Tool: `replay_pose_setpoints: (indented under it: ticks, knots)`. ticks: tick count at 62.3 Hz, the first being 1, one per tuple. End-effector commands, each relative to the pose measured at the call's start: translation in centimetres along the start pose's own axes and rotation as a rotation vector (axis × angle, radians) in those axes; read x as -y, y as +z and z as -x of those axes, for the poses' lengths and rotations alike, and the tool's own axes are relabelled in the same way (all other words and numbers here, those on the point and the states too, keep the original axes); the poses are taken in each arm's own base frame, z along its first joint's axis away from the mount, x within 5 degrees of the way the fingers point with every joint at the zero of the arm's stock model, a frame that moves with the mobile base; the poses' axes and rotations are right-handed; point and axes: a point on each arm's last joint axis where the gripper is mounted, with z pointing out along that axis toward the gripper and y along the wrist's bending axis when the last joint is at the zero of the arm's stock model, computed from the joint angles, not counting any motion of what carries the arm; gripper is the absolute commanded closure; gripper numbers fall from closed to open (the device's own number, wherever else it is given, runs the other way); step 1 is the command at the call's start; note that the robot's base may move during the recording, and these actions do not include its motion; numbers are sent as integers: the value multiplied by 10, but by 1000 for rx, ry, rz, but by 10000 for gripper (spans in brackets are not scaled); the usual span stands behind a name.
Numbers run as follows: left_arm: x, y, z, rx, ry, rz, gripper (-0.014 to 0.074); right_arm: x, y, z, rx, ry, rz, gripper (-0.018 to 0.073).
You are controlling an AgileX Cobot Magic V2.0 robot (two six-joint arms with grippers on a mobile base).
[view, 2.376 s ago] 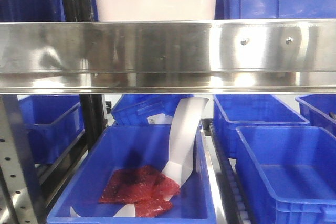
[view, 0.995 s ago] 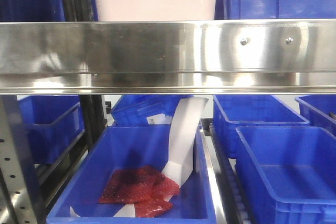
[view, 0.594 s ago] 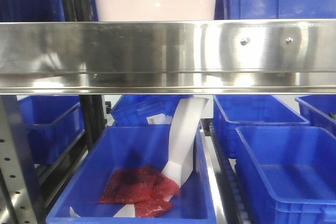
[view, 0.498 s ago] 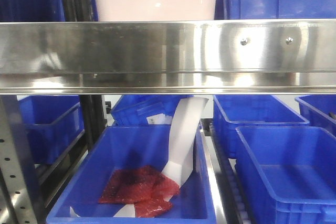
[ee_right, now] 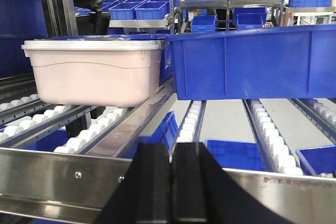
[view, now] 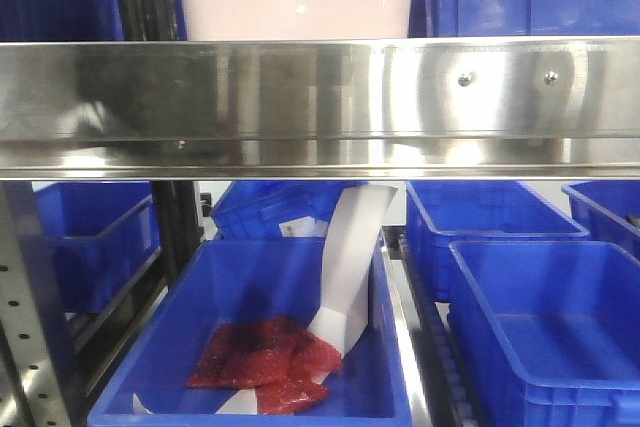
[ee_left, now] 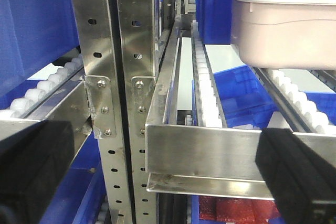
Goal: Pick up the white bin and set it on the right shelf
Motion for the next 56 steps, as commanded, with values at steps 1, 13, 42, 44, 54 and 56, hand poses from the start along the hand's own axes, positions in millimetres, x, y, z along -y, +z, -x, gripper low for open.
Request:
replay_pose_setpoints:
  ticks: [1, 13, 42, 44, 54, 56]
  knots:
    - [-1, -2, 17, 116, -9, 8, 715, 3, 0, 13, 62, 11, -44, 490]
    - [-1, -2, 17, 116, -13, 7, 715, 3, 0, 13, 62, 11, -44, 490]
    - [-1, -3, 2, 170, -14, 17, 715, 3, 0, 13, 60, 11, -42, 490]
    - [-1, -6, 2, 182, -14, 18, 715, 3, 0, 13, 60, 11, -42, 490]
    - [-1, -10, 3, 202, -14, 19, 715, 3, 0, 13, 59, 11, -41, 490]
    - [-1, -10, 3, 202, -14, 19, 715, 3, 0, 13, 59, 11, -41, 490]
